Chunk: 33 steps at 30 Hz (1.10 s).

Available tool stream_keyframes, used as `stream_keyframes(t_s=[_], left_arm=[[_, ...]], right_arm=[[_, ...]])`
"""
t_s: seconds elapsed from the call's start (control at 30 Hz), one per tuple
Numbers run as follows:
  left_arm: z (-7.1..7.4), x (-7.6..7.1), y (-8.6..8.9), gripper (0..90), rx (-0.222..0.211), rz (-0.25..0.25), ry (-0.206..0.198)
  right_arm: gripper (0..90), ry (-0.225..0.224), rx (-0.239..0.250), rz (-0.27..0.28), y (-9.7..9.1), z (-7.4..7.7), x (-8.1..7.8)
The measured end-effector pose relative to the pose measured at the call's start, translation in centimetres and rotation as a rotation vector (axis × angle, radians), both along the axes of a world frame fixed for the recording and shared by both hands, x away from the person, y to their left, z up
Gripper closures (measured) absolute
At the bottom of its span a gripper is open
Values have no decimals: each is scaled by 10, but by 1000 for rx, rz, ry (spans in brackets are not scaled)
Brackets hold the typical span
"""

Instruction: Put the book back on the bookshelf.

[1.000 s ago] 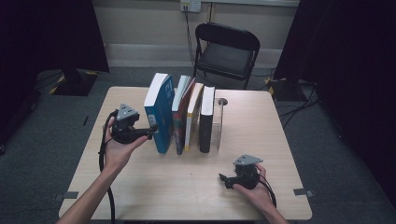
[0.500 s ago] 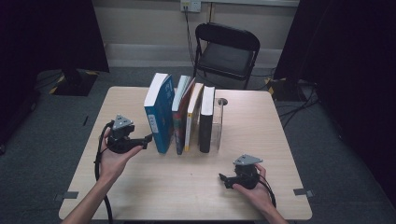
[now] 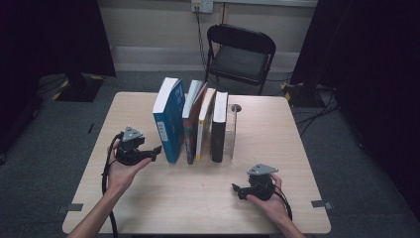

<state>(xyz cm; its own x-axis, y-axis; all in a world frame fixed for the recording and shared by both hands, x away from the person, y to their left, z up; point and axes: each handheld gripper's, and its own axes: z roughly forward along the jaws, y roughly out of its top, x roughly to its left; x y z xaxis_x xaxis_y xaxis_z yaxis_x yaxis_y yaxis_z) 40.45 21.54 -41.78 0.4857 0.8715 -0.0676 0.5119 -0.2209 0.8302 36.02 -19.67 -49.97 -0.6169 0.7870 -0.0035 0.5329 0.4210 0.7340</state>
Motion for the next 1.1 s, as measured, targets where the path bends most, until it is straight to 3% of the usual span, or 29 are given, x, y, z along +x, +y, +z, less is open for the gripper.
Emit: stream_keyframes(t_s=[0.07,0.2,0.33,0.5,0.57,1.1], left_arm=[[-2,5,-6,279,-31,-28,0],[0,10,-18,292,-21,-59,-32],[0,11,-26,349,-25,-57,-40],[-3,13,-35,454,16,-44,-43],[-3,13,-33,462,-10,-42,-29],[-2,10,-33,512,-36,-7,18]], right_arm=[[144,0,1,-1,0,0,0],[144,0,0,-1,0,0,0],[145,0,0,0,0,0,0],[144,0,0,0,0,0,0],[145,0,0,0,0,0,0],[144,0,0,1,0,0,0]])
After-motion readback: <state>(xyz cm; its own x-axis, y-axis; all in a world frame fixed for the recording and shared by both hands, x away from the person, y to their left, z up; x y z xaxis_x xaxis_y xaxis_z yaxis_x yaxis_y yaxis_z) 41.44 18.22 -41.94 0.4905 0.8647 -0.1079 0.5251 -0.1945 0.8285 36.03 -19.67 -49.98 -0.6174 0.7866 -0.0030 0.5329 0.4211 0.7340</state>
